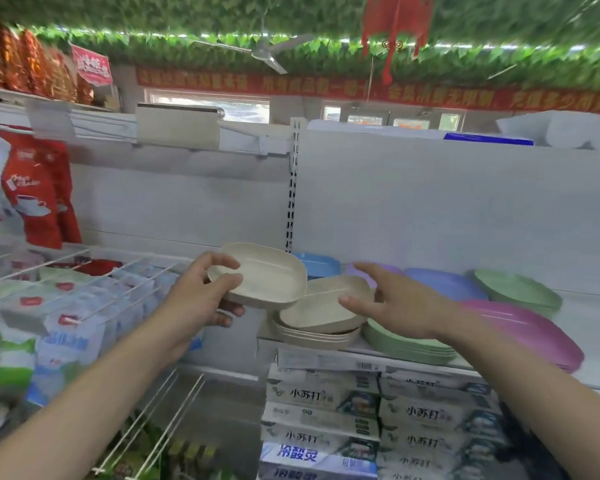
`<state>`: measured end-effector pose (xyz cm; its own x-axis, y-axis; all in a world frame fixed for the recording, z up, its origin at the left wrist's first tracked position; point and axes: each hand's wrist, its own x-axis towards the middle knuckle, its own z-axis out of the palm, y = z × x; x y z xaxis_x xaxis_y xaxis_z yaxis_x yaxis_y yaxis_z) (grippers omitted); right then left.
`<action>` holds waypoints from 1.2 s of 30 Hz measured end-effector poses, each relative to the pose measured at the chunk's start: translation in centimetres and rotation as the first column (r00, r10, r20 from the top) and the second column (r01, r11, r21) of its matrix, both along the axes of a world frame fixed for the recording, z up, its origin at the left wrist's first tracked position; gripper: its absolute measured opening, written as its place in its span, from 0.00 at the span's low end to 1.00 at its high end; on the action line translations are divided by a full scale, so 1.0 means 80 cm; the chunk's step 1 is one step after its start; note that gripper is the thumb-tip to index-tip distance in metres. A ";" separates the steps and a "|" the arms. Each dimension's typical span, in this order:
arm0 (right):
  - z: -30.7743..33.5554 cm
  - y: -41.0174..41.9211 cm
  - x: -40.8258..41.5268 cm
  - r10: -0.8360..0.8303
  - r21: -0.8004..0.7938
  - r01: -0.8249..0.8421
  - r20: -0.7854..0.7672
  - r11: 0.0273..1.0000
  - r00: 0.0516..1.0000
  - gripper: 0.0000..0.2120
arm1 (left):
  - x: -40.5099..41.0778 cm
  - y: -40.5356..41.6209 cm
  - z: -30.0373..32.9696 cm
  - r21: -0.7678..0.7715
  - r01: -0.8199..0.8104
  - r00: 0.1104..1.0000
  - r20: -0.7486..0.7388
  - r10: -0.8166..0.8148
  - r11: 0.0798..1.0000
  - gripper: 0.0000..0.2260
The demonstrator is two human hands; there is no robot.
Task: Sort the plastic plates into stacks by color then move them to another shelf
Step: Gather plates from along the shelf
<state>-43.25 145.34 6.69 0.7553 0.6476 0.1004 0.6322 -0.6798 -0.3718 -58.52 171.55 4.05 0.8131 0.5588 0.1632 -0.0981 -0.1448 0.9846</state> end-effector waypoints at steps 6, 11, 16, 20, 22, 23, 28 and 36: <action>-0.008 0.007 -0.012 -0.073 -0.220 0.093 0.099 0.971 0.992 0.35 | 0.034 -0.027 0.015 0.029 0.110 0.993 -0.042 -0.109 0.994 0.06; -0.006 0.010 -0.017 -0.139 -0.159 0.152 0.085 0.976 0.987 0.28 | 0.050 -0.029 0.018 0.247 0.212 0.972 -0.157 -0.177 0.945 0.11; -0.001 0.004 -0.035 -0.223 0.030 0.222 0.033 0.975 0.974 0.34 | 0.052 0.005 0.015 0.577 0.190 0.973 -0.221 -0.072 0.794 0.21; -0.001 0.016 -0.058 -0.287 0.106 0.283 0.033 0.953 0.957 0.28 | 0.048 0.016 0.011 0.647 0.313 0.938 -0.325 -0.120 0.695 0.13; -0.005 0.022 -0.071 -0.306 0.111 0.299 0.057 0.948 0.950 0.18 | 0.044 0.012 0.011 0.665 0.363 0.921 -0.363 -0.142 0.653 0.17; -0.007 0.024 -0.075 -0.316 0.104 0.307 0.077 0.946 0.946 0.16 | 0.044 0.012 0.010 0.666 0.383 0.911 -0.385 -0.145 0.640 0.18; -0.021 0.023 -0.099 -0.347 0.188 0.329 0.071 0.925 0.935 0.13 | 0.036 0.019 0.008 0.669 0.421 0.899 -0.397 -0.185 0.612 0.30; -0.020 0.022 -0.129 -0.299 0.250 0.282 0.031 0.926 0.954 0.10 | 0.026 0.004 0.015 0.796 0.398 0.913 -0.392 -0.113 0.456 0.21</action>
<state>-53.61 147.09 5.11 0.8928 0.3506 0.2828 0.4495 -0.7333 -0.5101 -56.42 171.85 5.25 0.9793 0.0187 0.2015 -0.0599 -0.9242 0.3771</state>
